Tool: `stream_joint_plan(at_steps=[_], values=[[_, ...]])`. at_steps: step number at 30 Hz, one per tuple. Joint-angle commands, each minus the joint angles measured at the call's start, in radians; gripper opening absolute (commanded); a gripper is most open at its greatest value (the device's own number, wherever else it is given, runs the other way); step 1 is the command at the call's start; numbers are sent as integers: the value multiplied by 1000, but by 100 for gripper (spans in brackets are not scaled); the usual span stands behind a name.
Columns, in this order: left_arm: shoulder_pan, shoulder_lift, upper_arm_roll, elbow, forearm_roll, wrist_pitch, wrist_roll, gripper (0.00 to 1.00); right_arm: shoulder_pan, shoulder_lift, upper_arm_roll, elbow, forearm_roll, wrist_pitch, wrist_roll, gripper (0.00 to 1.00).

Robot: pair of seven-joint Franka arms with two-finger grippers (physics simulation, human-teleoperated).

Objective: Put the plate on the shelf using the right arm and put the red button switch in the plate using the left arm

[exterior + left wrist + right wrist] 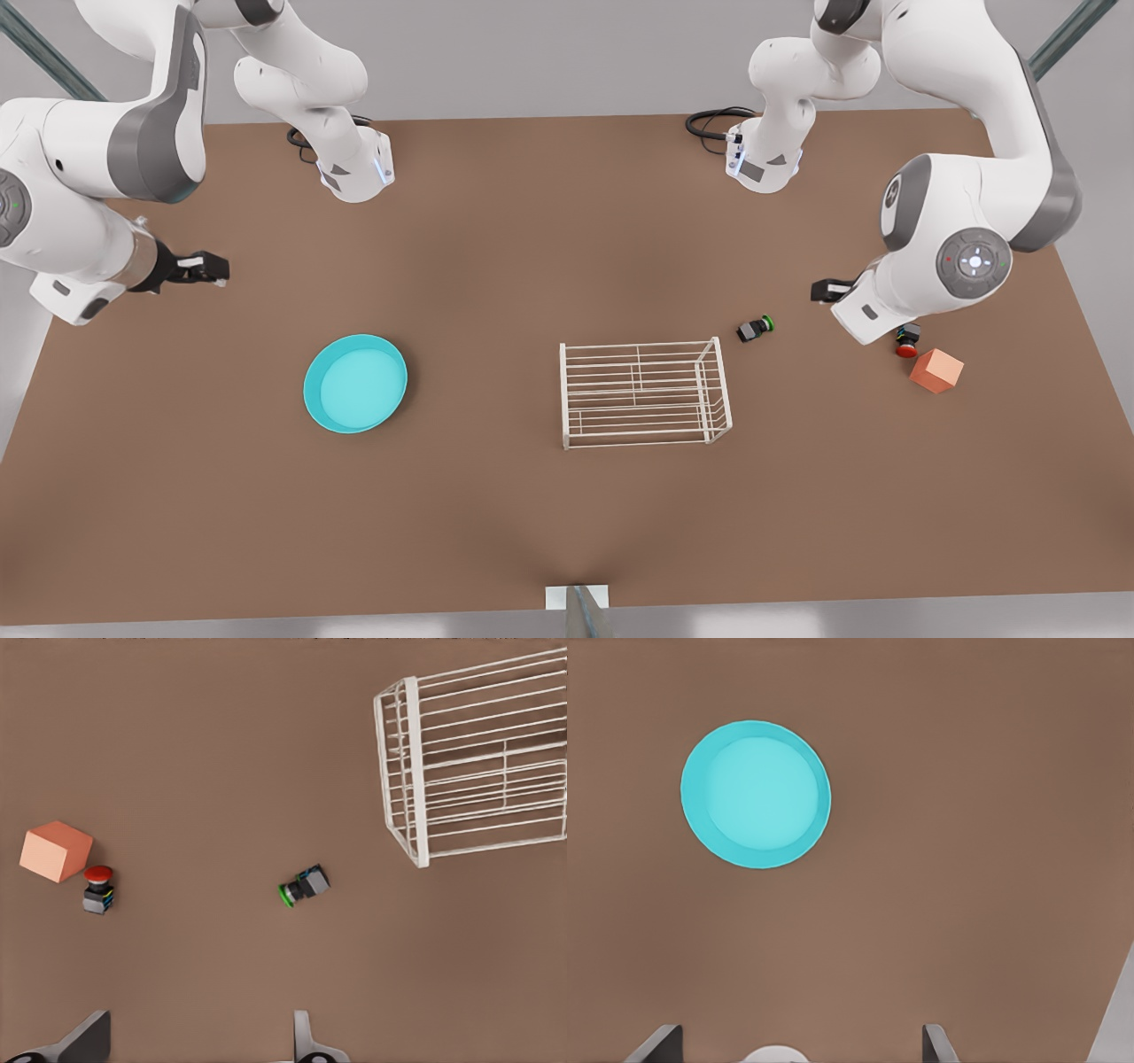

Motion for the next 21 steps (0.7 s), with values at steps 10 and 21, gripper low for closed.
stream_joint_plan(at_steps=[10, 21], values=[[7, 1, 1, -12, 0, 30, 17, 100, -124, 506, -3, -6, 340, 575, -267, 100], [6, 6, 1, -26, 0, 19, 17, 100, -137, 393, -10, -439, 338, 861, -347, 100]])
